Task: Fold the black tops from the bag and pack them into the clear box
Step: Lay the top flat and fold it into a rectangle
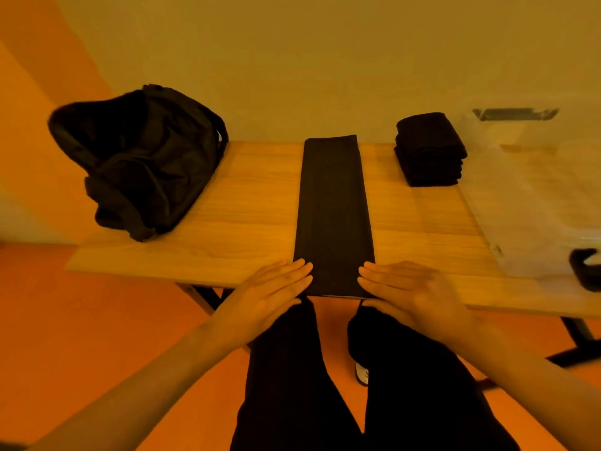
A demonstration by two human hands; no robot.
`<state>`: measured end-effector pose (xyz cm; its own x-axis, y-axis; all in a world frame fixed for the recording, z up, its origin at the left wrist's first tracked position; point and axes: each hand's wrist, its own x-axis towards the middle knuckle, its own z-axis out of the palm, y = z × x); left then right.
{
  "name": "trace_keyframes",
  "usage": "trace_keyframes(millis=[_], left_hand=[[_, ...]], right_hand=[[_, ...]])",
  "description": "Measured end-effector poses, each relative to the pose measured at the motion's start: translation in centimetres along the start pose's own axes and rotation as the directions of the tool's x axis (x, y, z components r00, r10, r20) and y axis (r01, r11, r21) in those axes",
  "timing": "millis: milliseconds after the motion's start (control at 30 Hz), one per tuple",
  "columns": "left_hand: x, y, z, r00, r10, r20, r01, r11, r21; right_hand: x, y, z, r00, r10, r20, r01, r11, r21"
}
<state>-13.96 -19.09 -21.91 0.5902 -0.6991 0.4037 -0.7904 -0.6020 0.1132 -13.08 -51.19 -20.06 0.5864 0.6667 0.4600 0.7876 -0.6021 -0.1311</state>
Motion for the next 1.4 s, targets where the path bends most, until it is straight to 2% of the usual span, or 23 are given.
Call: trace_keyframes(millis=[133, 333, 467, 667, 900, 1000, 1100, 1233, 1400], left_hand=[[0.0, 0.1, 0.8, 0.991, 0.025, -0.129, -0.028, 0.999, -0.024], [0.6, 0.6, 0.6, 0.984, 0.041, -0.175, -0.035, 0.999, 0.037], [0.4, 0.6, 0.3, 0.985, 0.004, -0.171, -0.012, 0.999, -0.045], [0.2, 1.2, -1.1, 0.990, -0.020, -0.139, 0.009, 0.997, -0.081], [-0.2, 3.3, -4.3, 0.975, -0.126, -0.182, 0.075, 0.962, -0.264], [0.7, 4.0, -5.7, 0.959, -0.205, -0.197, 0.120, 0.920, -0.373], [2.4, 3.9, -6.7, 0.930, -0.305, -0.206, 0.156, 0.833, -0.530], [5.3, 2.6, -7.0, 0.867, -0.489, -0.097, 0.292, 0.655, -0.697], [7.8, 0.1, -4.9, 0.801, -0.597, 0.041, 0.437, 0.538, -0.721]], right_hand=[[-1.4, 0.1, 0.6, 0.999, 0.017, -0.040, -0.015, 0.999, 0.035], [-2.6, -0.6, 0.3, 0.995, 0.097, -0.003, -0.096, 0.992, 0.084], [-2.4, -0.8, -0.1, 0.982, 0.183, 0.036, -0.187, 0.970, 0.155], [-2.0, -1.4, -1.3, 0.980, 0.197, 0.038, -0.201, 0.961, 0.192], [-1.0, -3.5, -4.4, 0.965, 0.262, 0.007, -0.251, 0.914, 0.320], [0.1, -3.9, -5.6, 0.949, 0.315, 0.028, -0.295, 0.850, 0.437], [1.7, -3.9, -6.2, 0.906, 0.420, 0.047, -0.375, 0.747, 0.549], [4.4, -2.3, -5.8, 0.816, 0.565, 0.124, -0.506, 0.594, 0.625], [7.0, 0.0, -4.2, 0.703, 0.684, 0.193, -0.602, 0.429, 0.673]])
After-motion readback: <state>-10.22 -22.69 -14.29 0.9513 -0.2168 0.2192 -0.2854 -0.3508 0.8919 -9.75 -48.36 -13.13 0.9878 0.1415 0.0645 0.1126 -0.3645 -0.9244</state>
